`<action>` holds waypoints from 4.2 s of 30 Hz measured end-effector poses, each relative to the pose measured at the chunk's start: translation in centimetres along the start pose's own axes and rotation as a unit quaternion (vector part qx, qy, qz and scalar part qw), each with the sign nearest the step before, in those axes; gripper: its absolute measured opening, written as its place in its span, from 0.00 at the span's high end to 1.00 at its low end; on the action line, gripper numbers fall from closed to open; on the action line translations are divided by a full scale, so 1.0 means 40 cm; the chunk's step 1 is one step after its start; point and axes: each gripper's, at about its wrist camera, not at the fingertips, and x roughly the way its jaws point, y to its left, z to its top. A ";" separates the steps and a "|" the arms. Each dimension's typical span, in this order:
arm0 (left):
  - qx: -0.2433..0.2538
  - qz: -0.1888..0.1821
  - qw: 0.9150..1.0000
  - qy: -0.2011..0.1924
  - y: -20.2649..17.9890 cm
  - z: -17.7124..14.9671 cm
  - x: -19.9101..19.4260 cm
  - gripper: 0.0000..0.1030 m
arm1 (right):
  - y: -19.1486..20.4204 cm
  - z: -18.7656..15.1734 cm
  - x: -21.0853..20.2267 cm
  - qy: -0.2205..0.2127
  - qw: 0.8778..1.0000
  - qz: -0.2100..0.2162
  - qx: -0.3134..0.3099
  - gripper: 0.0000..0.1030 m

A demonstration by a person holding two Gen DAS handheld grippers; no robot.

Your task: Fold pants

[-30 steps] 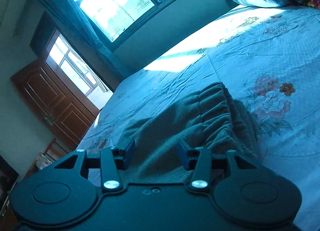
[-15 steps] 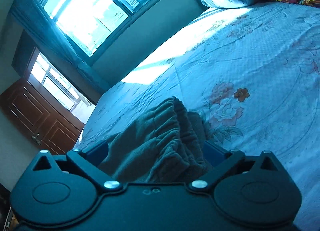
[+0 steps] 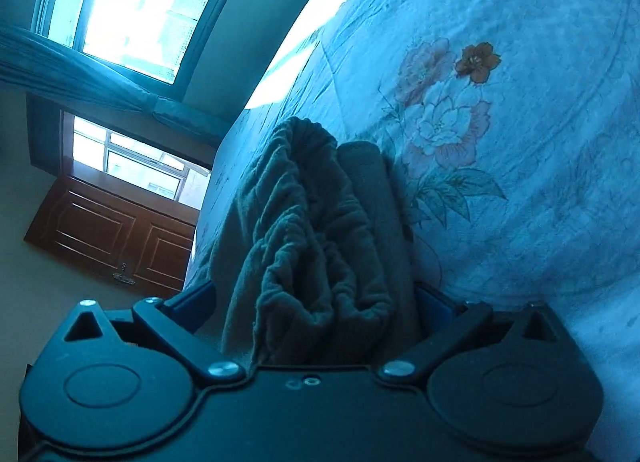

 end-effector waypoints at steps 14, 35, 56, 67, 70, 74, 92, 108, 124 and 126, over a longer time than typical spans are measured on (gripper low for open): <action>-0.056 -0.111 0.992 -0.036 0.013 0.023 0.052 0.74 | 0.106 0.103 0.056 0.037 0.994 0.064 -0.078 0.62; 0.042 0.033 0.992 -0.116 0.058 0.318 0.113 0.10 | 0.182 0.306 0.332 -0.025 0.982 -0.014 -0.185 0.24; 0.193 0.270 0.930 -0.156 -0.154 -0.022 -0.215 0.00 | 0.411 -0.026 0.034 -0.037 0.923 -0.171 -0.344 0.06; 0.231 0.258 0.917 -0.199 -0.414 -0.349 -0.475 0.00 | 0.560 -0.292 -0.280 -0.078 0.905 -0.150 -0.391 0.06; 0.239 0.247 0.915 -0.210 -0.450 -0.418 -0.524 0.00 | 0.573 -0.354 -0.340 -0.087 0.896 -0.160 -0.405 0.06; 0.243 0.243 0.913 -0.220 -0.495 -0.495 -0.577 0.00 | 0.583 -0.407 -0.417 -0.114 0.899 -0.146 -0.396 0.06; 0.275 0.213 0.904 -0.249 -0.616 -0.581 -0.712 0.00 | 0.672 -0.498 -0.494 -0.132 0.881 -0.125 -0.437 0.06; 0.285 0.217 0.895 -0.266 -0.618 -0.573 -0.724 0.00 | 0.679 -0.519 -0.509 -0.160 0.866 -0.140 -0.452 0.06; 0.298 0.204 0.895 -0.262 -0.627 -0.585 -0.719 0.00 | 0.678 -0.520 -0.508 -0.156 0.866 -0.137 -0.454 0.06; 0.300 0.203 0.895 -0.262 -0.627 -0.587 -0.719 0.00 | 0.680 -0.522 -0.508 -0.156 0.865 -0.137 -0.456 0.06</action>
